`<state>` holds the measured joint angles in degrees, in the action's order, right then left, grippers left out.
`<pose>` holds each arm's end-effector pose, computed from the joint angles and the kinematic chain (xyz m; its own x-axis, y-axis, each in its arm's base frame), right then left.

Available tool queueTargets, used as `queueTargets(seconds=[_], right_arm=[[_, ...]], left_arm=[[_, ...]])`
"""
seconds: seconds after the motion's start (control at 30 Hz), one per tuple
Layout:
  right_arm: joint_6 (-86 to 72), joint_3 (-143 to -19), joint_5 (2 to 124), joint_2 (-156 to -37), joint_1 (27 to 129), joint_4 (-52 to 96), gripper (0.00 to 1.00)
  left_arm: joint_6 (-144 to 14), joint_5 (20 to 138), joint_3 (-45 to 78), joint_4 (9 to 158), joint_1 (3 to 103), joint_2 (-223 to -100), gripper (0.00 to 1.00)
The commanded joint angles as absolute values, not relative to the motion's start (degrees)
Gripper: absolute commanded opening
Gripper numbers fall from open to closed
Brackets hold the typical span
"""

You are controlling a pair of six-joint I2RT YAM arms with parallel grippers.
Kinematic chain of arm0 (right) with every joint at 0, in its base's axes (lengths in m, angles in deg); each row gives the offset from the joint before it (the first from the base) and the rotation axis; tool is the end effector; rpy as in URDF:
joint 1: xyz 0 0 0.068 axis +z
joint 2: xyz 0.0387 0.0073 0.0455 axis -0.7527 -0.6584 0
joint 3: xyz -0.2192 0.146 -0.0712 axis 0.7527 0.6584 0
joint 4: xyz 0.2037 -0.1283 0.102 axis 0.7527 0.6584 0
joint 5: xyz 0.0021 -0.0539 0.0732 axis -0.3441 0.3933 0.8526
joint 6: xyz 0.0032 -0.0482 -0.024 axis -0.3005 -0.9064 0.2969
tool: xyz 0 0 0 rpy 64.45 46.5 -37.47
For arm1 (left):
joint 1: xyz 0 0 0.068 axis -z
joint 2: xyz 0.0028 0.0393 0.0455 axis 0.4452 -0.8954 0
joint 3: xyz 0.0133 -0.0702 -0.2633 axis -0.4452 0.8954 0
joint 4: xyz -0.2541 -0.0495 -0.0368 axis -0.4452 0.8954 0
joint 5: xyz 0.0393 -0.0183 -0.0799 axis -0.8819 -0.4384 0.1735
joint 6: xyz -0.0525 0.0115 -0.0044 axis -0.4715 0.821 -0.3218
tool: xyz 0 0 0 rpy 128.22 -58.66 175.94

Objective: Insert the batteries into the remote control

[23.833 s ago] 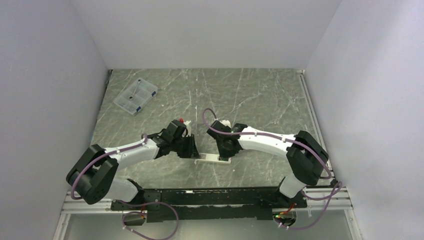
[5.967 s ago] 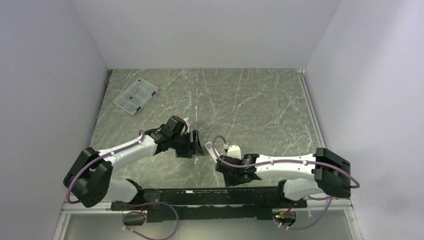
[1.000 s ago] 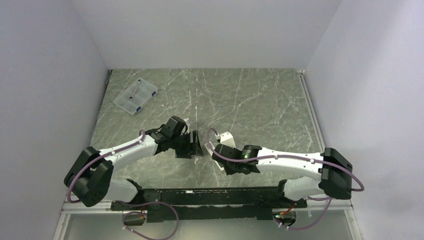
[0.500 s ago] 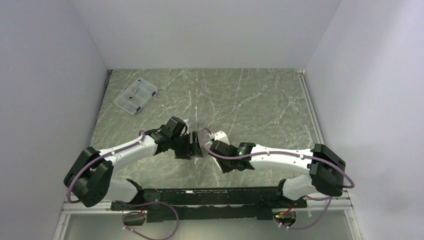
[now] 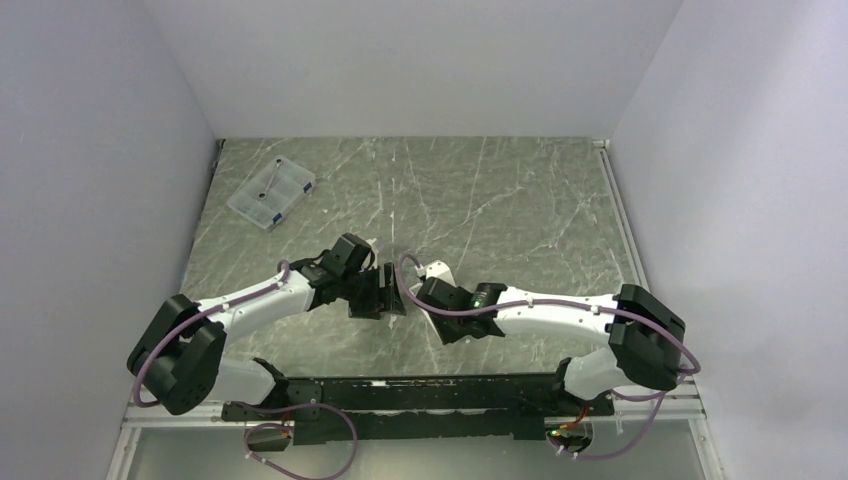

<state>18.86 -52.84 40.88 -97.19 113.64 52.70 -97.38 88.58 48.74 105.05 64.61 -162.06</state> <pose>0.1197 0.2336 0.1875 -0.7751 -0.4205 -0.4716 -0.4914 0.8704 0.0315 0.1908 -0.1636 0.1845 -0.9694 -0.0723 -0.2345 0.0764 0.8192 -0.5684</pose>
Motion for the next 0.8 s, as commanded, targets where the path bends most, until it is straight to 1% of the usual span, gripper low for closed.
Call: queueTargets(seconds=[0.0,0.1,0.47,0.77], right_arm=[[18.1,-53.92,41.19,-97.33,113.08,50.68,0.12],[18.01,-53.77,41.23,-97.58,112.91,50.54,0.14],[17.84,-53.06,41.76,-98.01,112.54,50.17,0.15],[17.62,-52.45,42.0,-98.03,112.02,50.07,0.19]], left_arm=[[-96.25,87.96,49.0,105.17,64.49,-160.43,0.75],[-96.24,87.89,48.87,105.29,64.48,-160.43,0.75],[-95.98,87.82,48.39,105.72,64.49,-160.6,0.75],[-95.76,87.8,47.87,106.1,64.49,-160.86,0.75]])
